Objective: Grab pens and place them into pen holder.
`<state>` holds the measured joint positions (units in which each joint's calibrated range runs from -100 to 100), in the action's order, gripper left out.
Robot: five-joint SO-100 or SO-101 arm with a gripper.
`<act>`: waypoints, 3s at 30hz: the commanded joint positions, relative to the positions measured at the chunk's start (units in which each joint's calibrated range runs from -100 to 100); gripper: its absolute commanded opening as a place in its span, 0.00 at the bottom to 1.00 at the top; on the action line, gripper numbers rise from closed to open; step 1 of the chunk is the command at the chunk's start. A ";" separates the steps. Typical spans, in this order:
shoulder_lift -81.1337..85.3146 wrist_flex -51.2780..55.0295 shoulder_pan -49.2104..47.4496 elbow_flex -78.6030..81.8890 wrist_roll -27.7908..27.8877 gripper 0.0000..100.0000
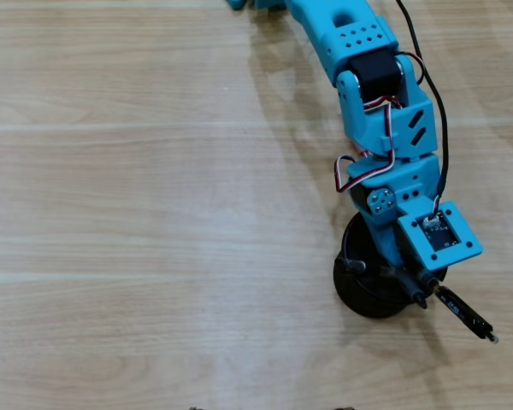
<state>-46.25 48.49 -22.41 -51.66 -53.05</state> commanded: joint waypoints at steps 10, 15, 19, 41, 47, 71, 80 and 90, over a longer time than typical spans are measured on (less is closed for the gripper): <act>1.96 7.67 1.85 -4.61 3.97 0.14; 5.43 9.74 3.79 -4.79 5.12 0.14; 7.54 9.74 4.35 -4.88 5.85 0.14; 29.60 51.34 6.93 -3.70 21.84 0.14; 29.60 50.91 1.20 9.88 14.94 0.14; 16.58 16.10 -9.28 41.66 -2.62 0.15; 14.39 15.75 -8.88 44.28 -5.97 0.01; 29.52 19.36 -11.30 36.04 -6.59 0.02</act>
<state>-28.99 64.60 -32.63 -9.61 -59.47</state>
